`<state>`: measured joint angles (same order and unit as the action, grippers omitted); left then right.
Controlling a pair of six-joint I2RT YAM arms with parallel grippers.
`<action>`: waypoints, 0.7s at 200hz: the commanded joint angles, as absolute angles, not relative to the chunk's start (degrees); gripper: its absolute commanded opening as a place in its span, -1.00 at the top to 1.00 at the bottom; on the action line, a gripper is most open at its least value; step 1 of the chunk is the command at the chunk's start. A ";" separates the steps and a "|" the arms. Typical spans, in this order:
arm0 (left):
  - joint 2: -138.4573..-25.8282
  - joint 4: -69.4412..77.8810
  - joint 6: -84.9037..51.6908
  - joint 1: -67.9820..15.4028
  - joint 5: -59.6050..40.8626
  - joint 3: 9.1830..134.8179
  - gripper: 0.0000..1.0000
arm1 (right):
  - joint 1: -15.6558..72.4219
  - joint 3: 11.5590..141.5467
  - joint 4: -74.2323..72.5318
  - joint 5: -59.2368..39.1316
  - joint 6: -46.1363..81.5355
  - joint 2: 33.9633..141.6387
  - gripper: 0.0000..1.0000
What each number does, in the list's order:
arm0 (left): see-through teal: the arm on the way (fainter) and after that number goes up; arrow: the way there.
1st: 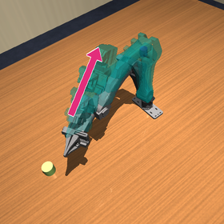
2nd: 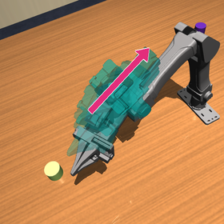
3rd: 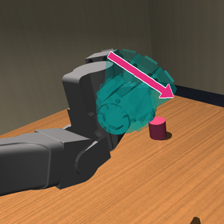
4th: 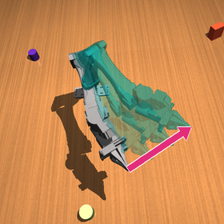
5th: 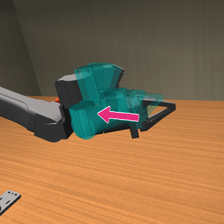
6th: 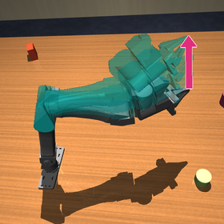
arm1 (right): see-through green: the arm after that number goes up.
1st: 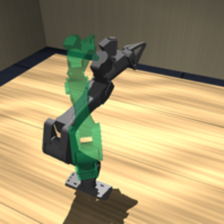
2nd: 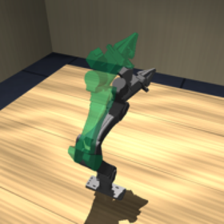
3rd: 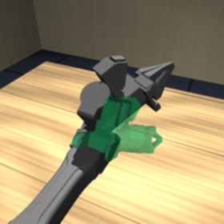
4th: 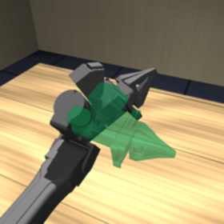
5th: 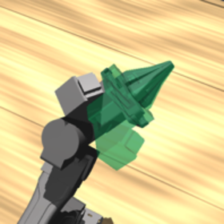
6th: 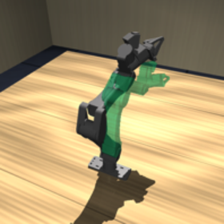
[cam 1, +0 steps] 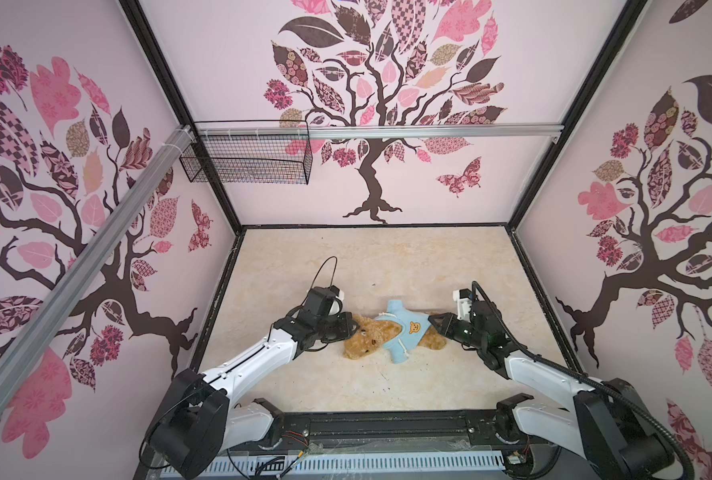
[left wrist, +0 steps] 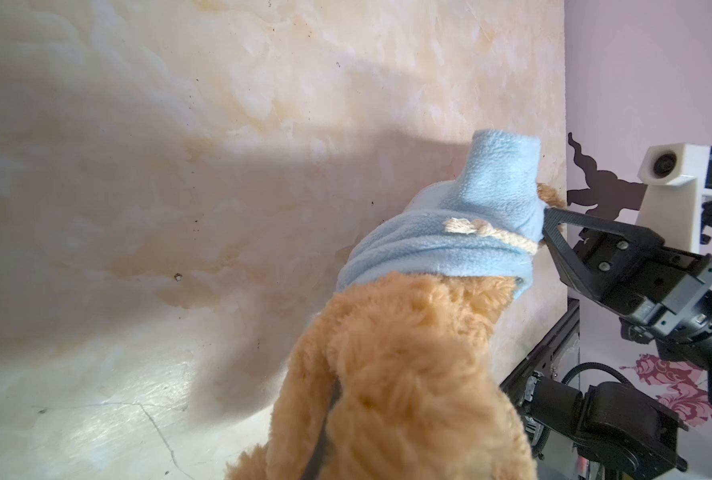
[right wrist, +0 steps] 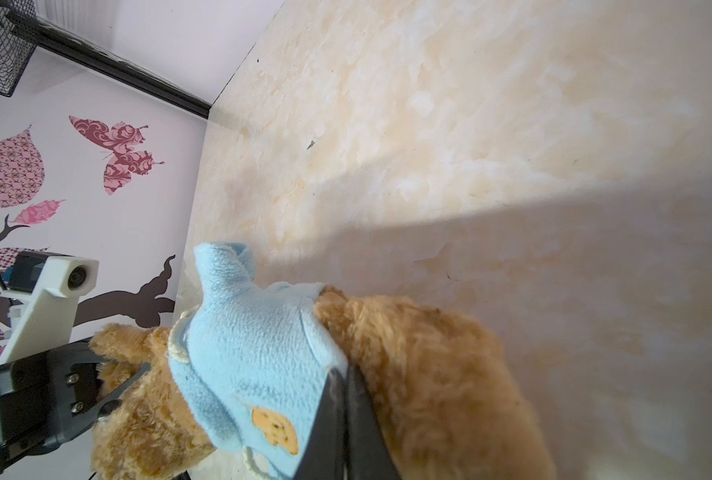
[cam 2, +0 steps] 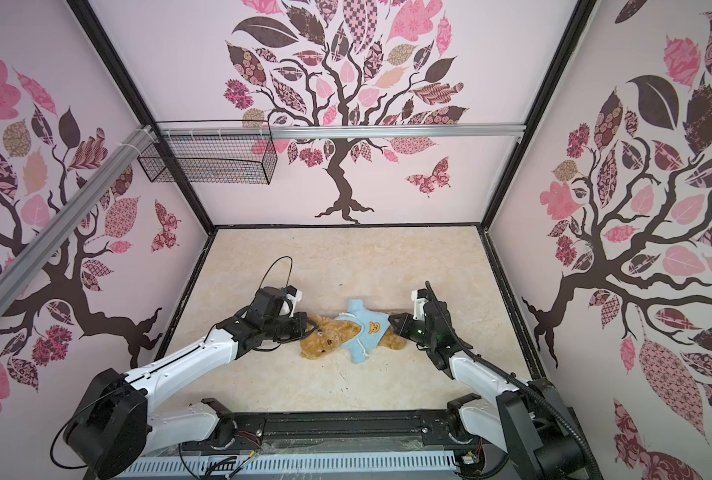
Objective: Dress the teddy bear
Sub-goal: 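Drag the hoodie front down over the bear's belly with the right gripper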
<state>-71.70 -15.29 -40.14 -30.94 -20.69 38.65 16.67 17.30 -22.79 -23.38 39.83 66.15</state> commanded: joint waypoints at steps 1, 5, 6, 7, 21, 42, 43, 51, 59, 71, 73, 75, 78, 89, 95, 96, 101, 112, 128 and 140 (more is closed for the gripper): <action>-74.46 -16.63 -40.87 -29.69 -21.11 38.57 1.00 | 14.59 18.85 -23.96 -22.62 36.60 69.78 1.00; -75.14 -16.23 -41.01 -29.84 -22.23 39.07 1.00 | 14.82 19.56 -23.61 -24.05 36.01 70.53 1.00; -75.28 -16.11 -40.98 -29.86 -22.45 39.18 1.00 | 14.88 19.80 -23.45 -24.33 35.76 70.73 1.00; -75.43 -15.97 -40.97 -29.87 -22.78 39.28 1.00 | 15.00 19.96 -23.28 -24.56 35.50 70.87 1.00; -77.86 -15.43 -41.57 -29.98 -26.26 41.24 1.00 | 17.21 23.02 -18.86 -25.70 31.21 71.95 0.97; -80.90 -18.31 -40.58 -29.48 -28.30 44.70 1.00 | 19.39 25.19 -12.58 -21.75 25.66 68.11 0.68; -81.01 -18.51 -40.55 -29.37 -28.39 44.85 1.00 | 19.41 25.25 -12.36 -21.55 25.49 67.76 0.67; -81.62 -19.11 -40.39 -28.65 -29.43 45.46 1.00 | 19.59 25.51 -10.64 -19.98 23.95 65.31 0.58; -82.27 -19.50 -40.52 -27.87 -30.46 45.82 1.00 | 19.81 25.89 -8.99 -18.51 22.40 63.00 0.51; -83.47 -20.26 -40.24 -26.78 -32.14 46.51 1.00 | 20.40 26.42 -6.65 -16.72 20.48 60.10 0.42; -83.78 -20.45 -40.03 -26.60 -32.45 46.74 1.00 | 20.59 26.51 -6.36 -16.44 20.17 59.72 0.40; -83.94 -20.62 -39.89 -26.47 -32.74 46.89 1.00 | 20.75 26.60 -5.99 -16.26 19.96 59.36 0.39; -84.36 -21.00 -39.64 -26.28 -33.17 47.26 1.00 | 21.08 26.77 -5.53 -15.79 19.57 58.85 0.37; -85.78 -22.28 -38.68 -26.13 -34.41 48.34 1.00 | 22.58 27.30 -4.18 -14.37 18.52 57.41 0.32; -86.55 -22.73 -38.18 -26.19 -34.98 48.76 1.00 | 23.37 27.58 -3.74 -13.93 18.24 56.95 0.30; -86.65 -22.79 -38.16 -26.19 -35.07 48.86 1.00 | 23.46 27.63 -3.67 -13.91 18.17 56.91 0.30; -87.08 -23.06 -37.79 -26.16 -35.36 49.23 1.00 | 23.88 27.82 -3.61 -13.93 18.06 56.72 0.28; -87.85 -24.02 -36.87 -26.09 -35.36 49.96 1.00 | 24.80 28.33 -3.69 -14.05 17.92 56.90 0.25; -87.97 -24.44 -36.02 -26.09 -34.60 50.27 1.00 | 25.77 29.75 -2.81 -14.23 17.55 58.90 0.21; -87.83 -24.40 -35.65 -26.01 -34.37 50.43 1.00 | 25.91 31.21 -2.00 -14.61 17.49 61.10 0.19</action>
<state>-87.77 -22.11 -38.09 -26.13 -33.80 48.14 25.28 27.66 -5.34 -15.75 19.42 58.30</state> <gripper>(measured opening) 0.063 0.400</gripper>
